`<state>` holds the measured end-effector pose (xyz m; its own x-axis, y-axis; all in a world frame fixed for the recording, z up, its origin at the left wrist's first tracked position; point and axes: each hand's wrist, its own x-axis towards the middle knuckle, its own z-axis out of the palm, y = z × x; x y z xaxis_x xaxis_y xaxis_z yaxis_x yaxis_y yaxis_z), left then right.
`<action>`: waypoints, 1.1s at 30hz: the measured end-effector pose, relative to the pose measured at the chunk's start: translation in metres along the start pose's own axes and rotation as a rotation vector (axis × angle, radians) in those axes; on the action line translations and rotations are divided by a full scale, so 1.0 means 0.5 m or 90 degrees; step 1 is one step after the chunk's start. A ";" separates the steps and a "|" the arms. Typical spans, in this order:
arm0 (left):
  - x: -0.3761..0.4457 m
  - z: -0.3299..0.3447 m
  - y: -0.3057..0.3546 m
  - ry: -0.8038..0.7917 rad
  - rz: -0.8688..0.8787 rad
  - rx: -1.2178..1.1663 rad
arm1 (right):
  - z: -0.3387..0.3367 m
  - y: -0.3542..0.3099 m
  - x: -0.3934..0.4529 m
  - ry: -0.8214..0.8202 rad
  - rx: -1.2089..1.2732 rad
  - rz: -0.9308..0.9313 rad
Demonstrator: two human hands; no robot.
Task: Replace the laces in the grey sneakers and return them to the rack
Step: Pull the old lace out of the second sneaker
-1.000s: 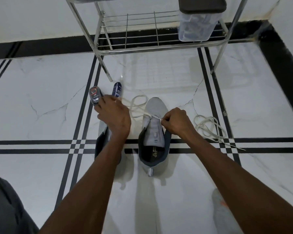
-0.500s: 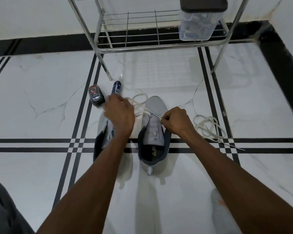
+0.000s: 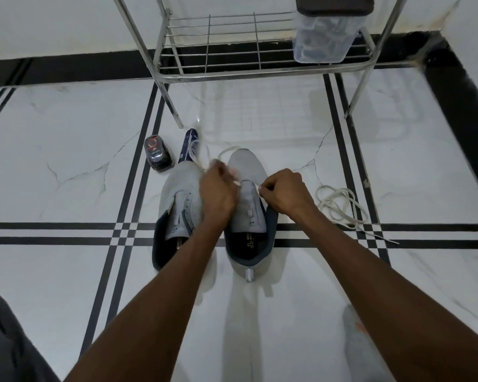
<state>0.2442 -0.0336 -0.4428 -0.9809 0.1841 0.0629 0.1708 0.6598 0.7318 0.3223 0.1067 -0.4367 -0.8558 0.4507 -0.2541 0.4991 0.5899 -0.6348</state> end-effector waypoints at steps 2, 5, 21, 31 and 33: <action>0.007 -0.023 -0.012 0.105 -0.165 -0.163 | 0.002 0.003 0.004 -0.014 -0.023 0.018; 0.009 -0.046 -0.018 0.023 -0.094 -0.168 | 0.009 0.016 -0.008 -0.035 -0.040 0.048; -0.079 -0.004 -0.029 -0.097 0.075 0.026 | 0.030 -0.018 0.038 0.059 0.073 -0.067; -0.084 -0.009 -0.034 -0.080 0.007 -0.065 | 0.018 -0.009 0.038 0.022 0.046 -0.114; -0.082 -0.006 -0.040 -0.078 0.003 -0.064 | 0.054 -0.015 0.036 -0.042 -0.039 -0.151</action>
<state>0.2806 -0.0566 -0.4580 -0.9605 0.2779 -0.0122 0.1586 0.5832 0.7967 0.2998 0.0924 -0.4562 -0.9560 0.2511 -0.1514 0.2886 0.7148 -0.6370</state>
